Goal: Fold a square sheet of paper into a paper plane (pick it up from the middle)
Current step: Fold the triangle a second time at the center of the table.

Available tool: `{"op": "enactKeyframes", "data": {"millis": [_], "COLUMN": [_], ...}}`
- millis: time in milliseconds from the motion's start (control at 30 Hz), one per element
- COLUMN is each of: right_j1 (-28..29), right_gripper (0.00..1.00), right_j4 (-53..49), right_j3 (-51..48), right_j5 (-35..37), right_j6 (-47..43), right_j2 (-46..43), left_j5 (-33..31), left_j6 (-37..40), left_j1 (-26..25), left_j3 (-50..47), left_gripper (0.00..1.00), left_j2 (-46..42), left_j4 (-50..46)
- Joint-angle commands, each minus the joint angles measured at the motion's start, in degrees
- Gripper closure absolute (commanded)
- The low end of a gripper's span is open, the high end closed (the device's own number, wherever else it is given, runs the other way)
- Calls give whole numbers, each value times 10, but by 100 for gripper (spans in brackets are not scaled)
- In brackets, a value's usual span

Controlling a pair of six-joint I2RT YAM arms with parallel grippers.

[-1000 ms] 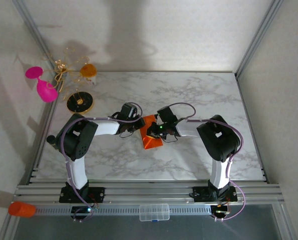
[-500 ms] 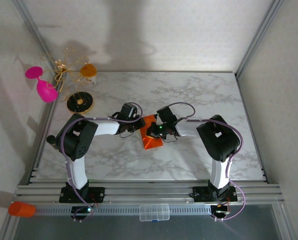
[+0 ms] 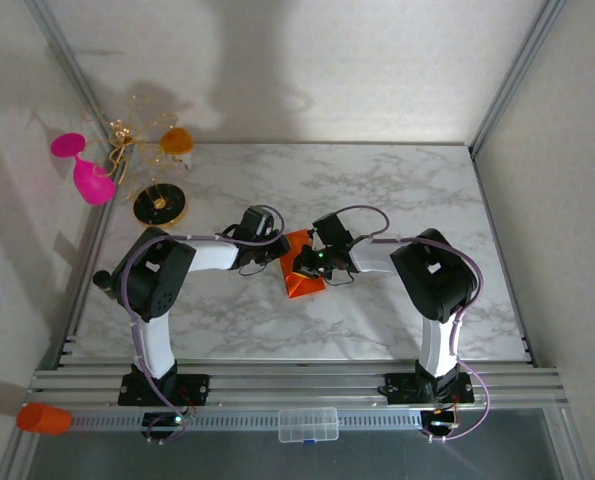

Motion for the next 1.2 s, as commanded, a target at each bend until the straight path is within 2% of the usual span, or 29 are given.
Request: {"op": "enactKeyframes", "data": {"millis": [0, 400, 600, 700, 933, 1167], "right_j1": [7, 7, 7, 7, 7, 7], "right_gripper": [100, 99, 95, 91, 69, 59], "right_j4": [-5, -4, -17, -21, -23, -22], "right_j3": [11, 11, 10, 10, 9, 8], "right_j5": [12, 12, 17, 18, 19, 14], "right_j6": [4, 3, 0, 0, 1, -1], "right_j2": [15, 18, 25, 26, 28, 28], "left_j5": [9, 9, 9, 0, -38, -35], "left_j6": [-7, -8, -13, -22, -33, -33], "left_j1": [-7, -7, -6, 0, 35, 49], "left_j3": [-19, -19, -10, -8, -24, -47], "left_gripper": [82, 83, 81, 80, 77, 76], "left_j2": [14, 12, -13, -40, -96, -132], "left_j4": [-37, -38, -49, -54, -79, -78]}}
